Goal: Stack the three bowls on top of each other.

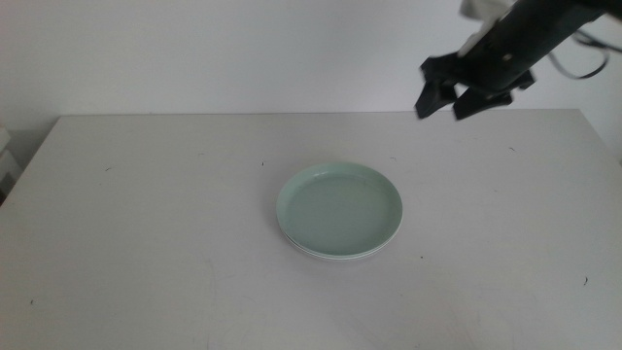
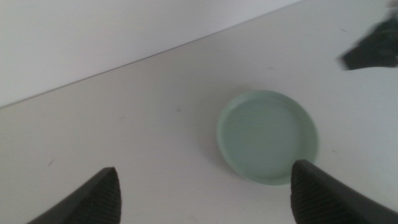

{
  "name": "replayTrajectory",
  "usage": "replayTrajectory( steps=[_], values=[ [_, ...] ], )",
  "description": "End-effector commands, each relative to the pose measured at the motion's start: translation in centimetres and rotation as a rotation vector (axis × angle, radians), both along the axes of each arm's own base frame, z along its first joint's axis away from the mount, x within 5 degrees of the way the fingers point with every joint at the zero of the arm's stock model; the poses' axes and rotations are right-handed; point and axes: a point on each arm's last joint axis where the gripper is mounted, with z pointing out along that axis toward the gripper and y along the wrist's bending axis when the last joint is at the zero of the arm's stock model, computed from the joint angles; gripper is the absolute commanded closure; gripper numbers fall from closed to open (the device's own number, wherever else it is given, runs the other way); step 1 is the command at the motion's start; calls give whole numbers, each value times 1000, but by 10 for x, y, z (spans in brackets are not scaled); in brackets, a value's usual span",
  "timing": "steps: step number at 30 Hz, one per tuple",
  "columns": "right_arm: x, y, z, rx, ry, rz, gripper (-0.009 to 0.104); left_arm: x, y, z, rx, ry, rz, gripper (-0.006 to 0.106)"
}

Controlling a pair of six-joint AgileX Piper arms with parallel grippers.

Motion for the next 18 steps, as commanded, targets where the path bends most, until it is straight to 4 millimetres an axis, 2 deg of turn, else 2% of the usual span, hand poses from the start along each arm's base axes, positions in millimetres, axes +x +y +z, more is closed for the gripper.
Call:
replayTrajectory(
  steps=[1,6,9,14,18],
  values=[
    [-18,-20,58,25,-164,-17,45,-5,10,9,0,-43,126,-5],
    [-44,-56,98,-5,-255,-83,45,-9,34,1,117,-70,339,-5],
    [-63,-70,116,-29,-322,-126,45,-19,38,-13,116,-76,351,-5],
    [-95,-79,125,-83,-430,-171,45,-38,41,-51,115,-93,317,-5],
    [-122,-83,115,-102,-516,-186,45,-52,42,-85,86,-111,293,-5]
  ],
)
